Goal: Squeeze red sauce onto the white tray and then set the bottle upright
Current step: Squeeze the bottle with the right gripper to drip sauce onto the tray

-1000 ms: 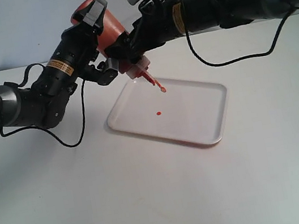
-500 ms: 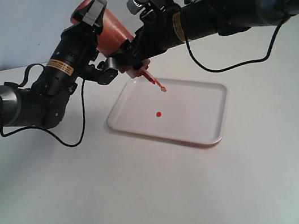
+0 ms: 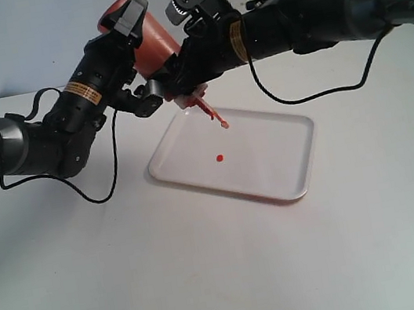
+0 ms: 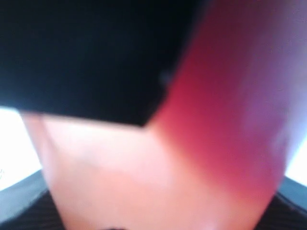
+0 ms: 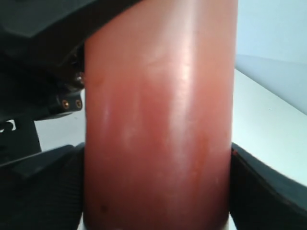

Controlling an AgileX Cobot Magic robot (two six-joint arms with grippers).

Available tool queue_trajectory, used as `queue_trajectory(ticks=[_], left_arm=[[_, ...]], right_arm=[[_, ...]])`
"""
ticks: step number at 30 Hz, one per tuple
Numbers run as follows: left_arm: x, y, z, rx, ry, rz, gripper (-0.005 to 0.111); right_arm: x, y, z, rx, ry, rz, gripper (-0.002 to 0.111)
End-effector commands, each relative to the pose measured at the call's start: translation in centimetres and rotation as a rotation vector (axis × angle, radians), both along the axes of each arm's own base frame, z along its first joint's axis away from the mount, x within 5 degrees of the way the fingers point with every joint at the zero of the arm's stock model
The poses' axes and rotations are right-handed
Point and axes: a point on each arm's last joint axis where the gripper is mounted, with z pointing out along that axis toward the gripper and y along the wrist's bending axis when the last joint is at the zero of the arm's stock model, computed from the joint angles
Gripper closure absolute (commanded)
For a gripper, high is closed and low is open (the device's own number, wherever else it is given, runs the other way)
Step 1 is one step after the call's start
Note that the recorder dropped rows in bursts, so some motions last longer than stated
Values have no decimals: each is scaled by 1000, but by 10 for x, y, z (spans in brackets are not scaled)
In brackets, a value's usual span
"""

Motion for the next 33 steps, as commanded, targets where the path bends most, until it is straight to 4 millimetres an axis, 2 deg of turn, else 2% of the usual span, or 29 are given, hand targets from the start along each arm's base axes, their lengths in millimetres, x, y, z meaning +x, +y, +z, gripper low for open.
queue_trajectory(ticks=[1,2,12,14,15,16,17,18,28,30,33], left_arm=[[0,0,13,-51,-58,-4,107],[0,0,13,-51,-58,-4,107],[0,0,13,-51,-58,-4,107],[0,0,13,-51,-58,-4,107],[0,0,13,-51,-58,-4,107],[0,0,13,-51,-58,-4,107],[0,0,13,-51,-58,-4,107],[0,0,13,-51,-58,-4,107],[0,0,13,-51,-58,-4,107],[0,0,13,-51,-58,-4,107],[0,0,13,-51,-58,-4,107]], right_arm=[[5,-2,3,-12,-23,-68,103],[5,-2,3,-7,-17,-76,108],[6,-4,3,-12,-23,-98,108],[7,-4,4,25,14,-128,92],[6,-3,4,31,20,-123,68],[6,-3,4,35,25,-119,39],[6,-2,4,32,22,-125,19],[6,-2,4,24,14,-122,3],[6,-2,3,12,9,-118,6],[6,-2,3,12,9,-118,12],[6,-2,3,12,9,-118,35]])
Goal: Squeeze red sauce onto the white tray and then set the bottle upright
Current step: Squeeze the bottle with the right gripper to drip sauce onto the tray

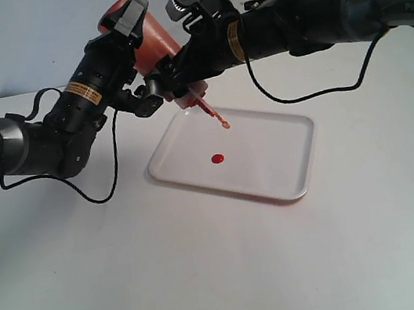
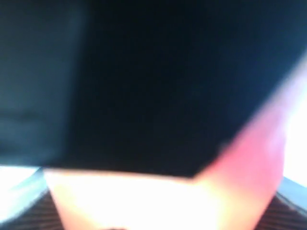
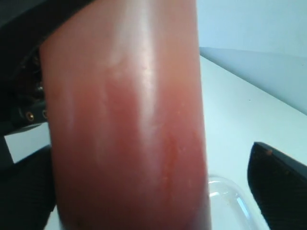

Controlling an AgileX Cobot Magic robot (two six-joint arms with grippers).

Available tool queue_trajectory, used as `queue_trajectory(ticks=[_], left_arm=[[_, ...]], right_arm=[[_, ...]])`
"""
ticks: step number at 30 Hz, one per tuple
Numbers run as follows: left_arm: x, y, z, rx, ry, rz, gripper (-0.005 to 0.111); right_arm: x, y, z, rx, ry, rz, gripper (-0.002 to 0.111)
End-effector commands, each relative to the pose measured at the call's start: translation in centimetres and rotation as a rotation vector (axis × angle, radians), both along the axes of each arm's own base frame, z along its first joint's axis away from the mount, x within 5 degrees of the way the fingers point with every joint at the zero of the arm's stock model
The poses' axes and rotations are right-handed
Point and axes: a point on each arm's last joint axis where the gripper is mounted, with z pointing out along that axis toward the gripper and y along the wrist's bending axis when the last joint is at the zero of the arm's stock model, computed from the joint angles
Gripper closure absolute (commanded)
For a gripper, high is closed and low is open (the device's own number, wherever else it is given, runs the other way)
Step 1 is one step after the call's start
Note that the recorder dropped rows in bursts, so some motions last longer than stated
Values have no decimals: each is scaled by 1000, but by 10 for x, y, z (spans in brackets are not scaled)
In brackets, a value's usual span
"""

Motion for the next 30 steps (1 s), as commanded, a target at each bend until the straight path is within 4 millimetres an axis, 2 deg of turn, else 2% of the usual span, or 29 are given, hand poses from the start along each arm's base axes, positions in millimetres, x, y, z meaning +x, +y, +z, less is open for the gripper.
queue_trajectory(ticks=[1,4,5,19,22,23,25,28,29,30], left_arm=[[0,0,14,-52,-58,-5,107],[0,0,14,-52,-58,-5,107],[0,0,14,-52,-58,-5,107],[0,0,14,-52,-58,-5,107],[0,0,14,-52,-58,-5,107],[0,0,14,-52,-58,-5,107],[0,0,14,-52,-58,-5,107],[0,0,14,-52,-58,-5,107],[0,0,14,-52,-58,-5,107],[0,0,14,-52,-58,-5,107]], right_arm=[[2,-1,4,1,-14,-20,50],[2,-1,4,2,-13,-18,99],[2,0,4,6,-9,-19,108],[2,0,4,6,-8,-20,106],[2,-1,4,6,-8,-22,92],[2,-1,4,6,-8,-22,82],[2,-1,4,8,-6,-23,58],[1,0,4,21,8,-25,8],[0,1,4,17,4,-2,3],[-1,2,4,20,6,16,4]])
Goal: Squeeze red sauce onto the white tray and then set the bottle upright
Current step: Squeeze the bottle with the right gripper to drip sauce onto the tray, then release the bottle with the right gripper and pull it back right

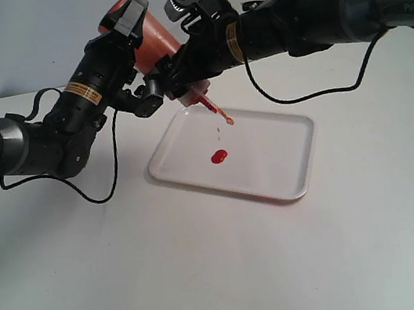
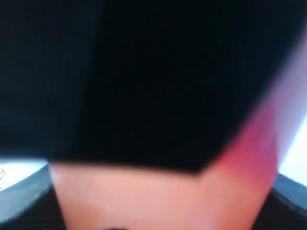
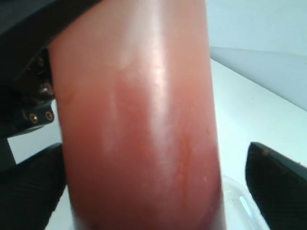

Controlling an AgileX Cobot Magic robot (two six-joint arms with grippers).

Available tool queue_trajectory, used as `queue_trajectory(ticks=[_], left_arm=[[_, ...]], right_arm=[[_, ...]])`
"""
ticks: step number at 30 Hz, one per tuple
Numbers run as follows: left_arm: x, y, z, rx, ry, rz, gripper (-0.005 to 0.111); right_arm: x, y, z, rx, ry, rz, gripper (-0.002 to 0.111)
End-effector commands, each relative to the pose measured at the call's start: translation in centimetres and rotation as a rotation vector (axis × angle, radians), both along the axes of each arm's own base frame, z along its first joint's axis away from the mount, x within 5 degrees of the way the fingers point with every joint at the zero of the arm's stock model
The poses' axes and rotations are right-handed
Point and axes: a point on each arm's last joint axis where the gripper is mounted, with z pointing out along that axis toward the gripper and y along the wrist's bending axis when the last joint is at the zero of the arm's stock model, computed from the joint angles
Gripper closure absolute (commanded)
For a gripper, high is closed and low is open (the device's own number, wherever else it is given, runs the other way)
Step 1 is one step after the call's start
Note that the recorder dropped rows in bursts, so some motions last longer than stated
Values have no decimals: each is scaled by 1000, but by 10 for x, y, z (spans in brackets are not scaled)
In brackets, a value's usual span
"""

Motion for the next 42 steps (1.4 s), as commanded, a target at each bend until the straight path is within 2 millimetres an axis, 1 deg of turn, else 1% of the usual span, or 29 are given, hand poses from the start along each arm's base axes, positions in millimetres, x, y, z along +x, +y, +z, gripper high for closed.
queue_trajectory(ticks=[1,4,6,9,13,15,16,17,18,19,20,21,22,23,25,27,29,31,34,36,39,42], left_arm=[[0,0,14,-52,-58,-5,107],[0,0,14,-52,-58,-5,107],[0,0,14,-52,-58,-5,107],[0,0,14,-52,-58,-5,107],[0,1,14,-56,-57,0,107],[1,1,14,-62,-56,7,107],[1,1,14,-62,-56,7,107],[1,1,14,-62,-56,7,107],[1,1,14,-62,-56,7,107],[1,1,14,-62,-56,7,107],[1,1,14,-62,-56,7,107],[1,1,14,-62,-56,7,107],[1,1,14,-62,-56,7,107],[1,1,14,-62,-56,7,107],[1,1,14,-62,-56,7,107],[1,1,14,-62,-56,7,107],[1,1,14,-62,-56,7,107],[1,1,14,-62,-56,7,107],[1,3,14,-73,-50,23,107],[2,4,14,-84,-47,37,107],[2,6,14,-136,-26,58,107],[2,6,14,-141,-22,58,107]], right_arm=[[0,0,4,16,-4,21,5],[-1,-1,10,17,-18,23,6],[0,-5,15,21,-29,15,8],[0,-16,29,31,-51,-3,11],[-7,-32,44,53,-50,14,18],[-13,-49,51,61,-43,1,29],[-16,-64,53,57,-38,-27,41],[-17,-73,53,55,-32,-47,48],[-20,-93,47,51,-1,-85,63],[-22,-103,42,52,24,-104,74],[-28,-122,33,54,66,-128,93],[-31,-131,26,54,94,-143,104],[-37,-149,14,43,133,-177,108],[-41,-163,2,21,155,-200,108],[-49,-181,-14,19,172,-246,108],[-54,-194,-24,56,127,-290,108],[-57,-208,-28,162,129,-382,108],[-64,-211,-30,226,127,-358,108],[-74,-206,-28,264,6,-211,108],[-74,-206,-26,276,-33,-207,108],[-74,-206,-25,293,-41,-217,108],[-73,-206,-24,304,-44,-226,108]])
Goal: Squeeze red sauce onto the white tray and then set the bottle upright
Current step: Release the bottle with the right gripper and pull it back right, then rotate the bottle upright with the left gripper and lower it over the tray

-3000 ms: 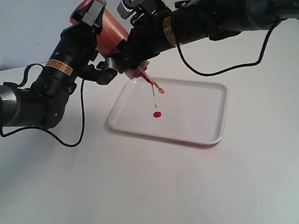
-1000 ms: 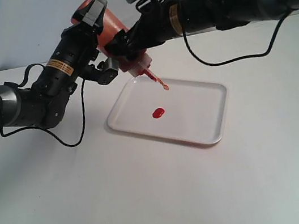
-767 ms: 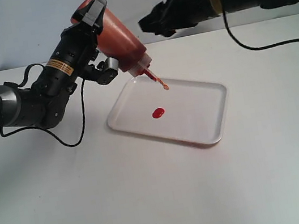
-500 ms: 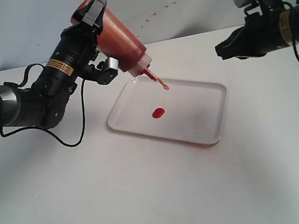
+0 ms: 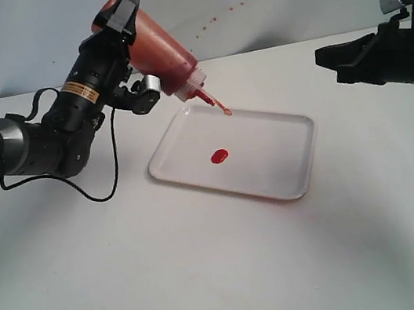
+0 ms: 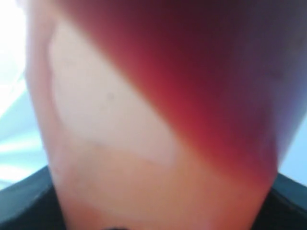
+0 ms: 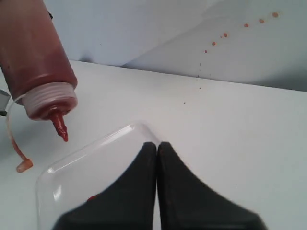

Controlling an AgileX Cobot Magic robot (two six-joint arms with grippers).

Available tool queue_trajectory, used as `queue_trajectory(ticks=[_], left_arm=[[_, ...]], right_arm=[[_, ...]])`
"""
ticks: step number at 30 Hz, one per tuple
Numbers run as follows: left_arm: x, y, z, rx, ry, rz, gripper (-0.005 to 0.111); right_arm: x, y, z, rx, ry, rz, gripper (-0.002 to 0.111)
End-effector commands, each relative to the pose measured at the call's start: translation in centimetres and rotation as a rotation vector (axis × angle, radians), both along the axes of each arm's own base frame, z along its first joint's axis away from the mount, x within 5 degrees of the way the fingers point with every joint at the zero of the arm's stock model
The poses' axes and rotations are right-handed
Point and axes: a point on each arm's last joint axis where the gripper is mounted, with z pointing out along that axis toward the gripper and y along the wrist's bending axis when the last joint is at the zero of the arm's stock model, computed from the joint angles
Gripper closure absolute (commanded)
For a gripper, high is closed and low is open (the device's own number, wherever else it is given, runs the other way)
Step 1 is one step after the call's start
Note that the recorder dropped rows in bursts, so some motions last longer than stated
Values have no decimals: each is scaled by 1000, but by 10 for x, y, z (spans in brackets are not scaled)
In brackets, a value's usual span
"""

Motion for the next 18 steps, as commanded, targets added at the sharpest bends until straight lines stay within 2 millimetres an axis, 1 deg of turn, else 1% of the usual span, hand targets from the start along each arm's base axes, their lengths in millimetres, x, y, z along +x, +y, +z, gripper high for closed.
queue_trajectory(ticks=[1,9,14,18], left_arm=[[0,1,13,-91,-37,17,107],[1,3,10,-125,-16,22,107],[1,4,8,-137,-7,29,107],[2,6,8,-159,0,45,107]], right_arm=[[0,-1,6,23,-32,-12,108],[-1,0,8,39,-51,-3,108],[3,-3,9,-26,-131,-29,108],[3,-4,10,-22,-134,-42,108]])
